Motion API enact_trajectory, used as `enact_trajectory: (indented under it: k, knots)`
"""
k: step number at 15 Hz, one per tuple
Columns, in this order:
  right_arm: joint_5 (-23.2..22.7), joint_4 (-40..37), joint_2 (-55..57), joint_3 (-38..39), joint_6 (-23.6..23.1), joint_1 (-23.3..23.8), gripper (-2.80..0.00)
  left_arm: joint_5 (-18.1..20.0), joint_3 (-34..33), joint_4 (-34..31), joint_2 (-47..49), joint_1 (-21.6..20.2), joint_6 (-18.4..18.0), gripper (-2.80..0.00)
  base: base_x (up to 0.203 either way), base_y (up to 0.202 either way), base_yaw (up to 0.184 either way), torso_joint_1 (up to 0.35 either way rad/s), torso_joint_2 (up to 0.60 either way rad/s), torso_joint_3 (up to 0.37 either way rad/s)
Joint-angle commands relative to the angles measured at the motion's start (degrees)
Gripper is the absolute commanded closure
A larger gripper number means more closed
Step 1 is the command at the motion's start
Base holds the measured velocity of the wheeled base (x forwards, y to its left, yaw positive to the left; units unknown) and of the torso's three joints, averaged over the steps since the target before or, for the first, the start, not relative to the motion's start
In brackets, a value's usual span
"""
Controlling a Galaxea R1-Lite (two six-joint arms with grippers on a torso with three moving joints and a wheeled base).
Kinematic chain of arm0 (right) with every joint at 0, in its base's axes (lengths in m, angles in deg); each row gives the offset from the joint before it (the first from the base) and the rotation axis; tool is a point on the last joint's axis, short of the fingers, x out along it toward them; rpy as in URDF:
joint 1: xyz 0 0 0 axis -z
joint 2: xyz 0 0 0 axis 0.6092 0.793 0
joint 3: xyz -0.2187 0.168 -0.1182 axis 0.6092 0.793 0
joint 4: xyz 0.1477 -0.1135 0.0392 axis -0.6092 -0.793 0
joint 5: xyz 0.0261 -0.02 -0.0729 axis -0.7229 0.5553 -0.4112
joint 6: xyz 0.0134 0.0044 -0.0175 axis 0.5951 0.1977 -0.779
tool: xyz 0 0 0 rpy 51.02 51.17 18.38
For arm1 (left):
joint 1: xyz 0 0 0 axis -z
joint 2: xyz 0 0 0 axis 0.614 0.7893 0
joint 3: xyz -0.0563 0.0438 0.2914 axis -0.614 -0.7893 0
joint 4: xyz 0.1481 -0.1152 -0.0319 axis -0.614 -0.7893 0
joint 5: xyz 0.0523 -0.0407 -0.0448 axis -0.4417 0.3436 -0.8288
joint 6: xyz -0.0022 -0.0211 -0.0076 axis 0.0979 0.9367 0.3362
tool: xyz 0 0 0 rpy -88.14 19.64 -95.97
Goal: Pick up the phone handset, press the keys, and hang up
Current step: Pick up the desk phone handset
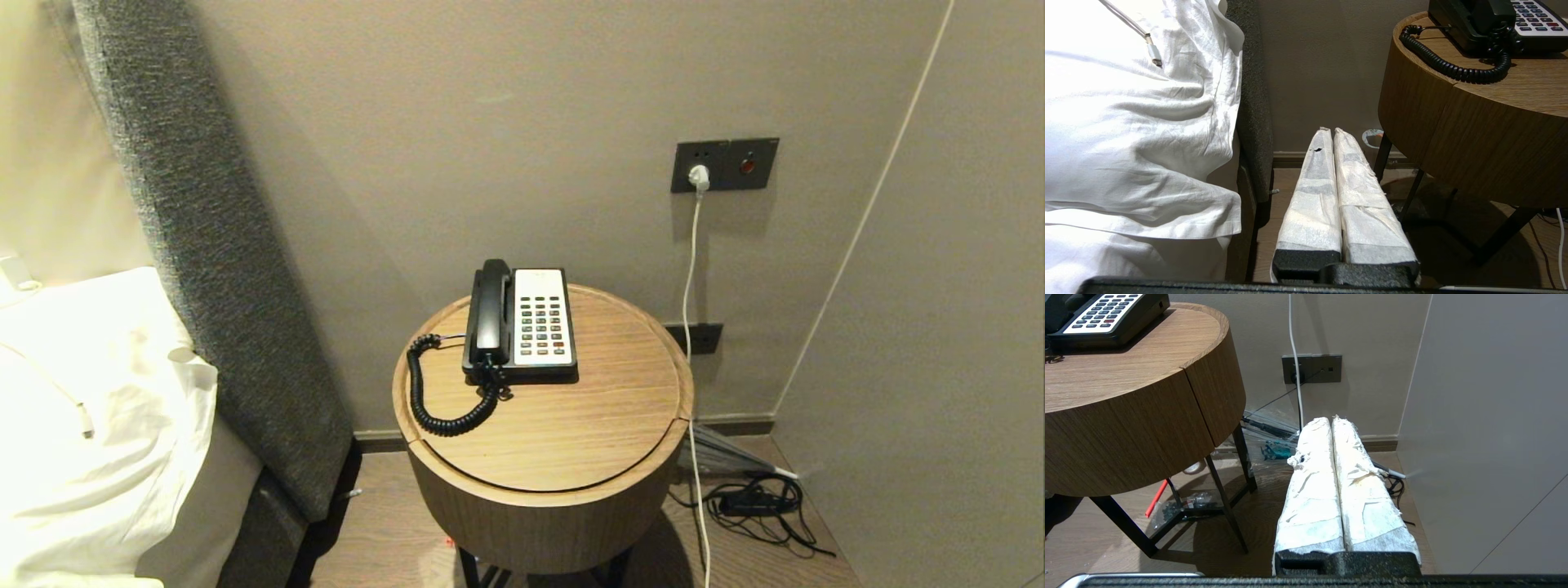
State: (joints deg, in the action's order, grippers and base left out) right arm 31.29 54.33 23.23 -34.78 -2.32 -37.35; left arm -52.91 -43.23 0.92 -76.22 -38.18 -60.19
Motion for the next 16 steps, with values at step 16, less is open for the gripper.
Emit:
enact_trajectory:
  k: [16]
  knots:
    - [0.0,-0.01,-0.11,0.01,-0.03,-0.01,0.0,-0.43,0.0,-0.52,-0.02,-0.05,-0.29,0.0,0.0,0.0,0.0,0.001,0.0,-0.096]
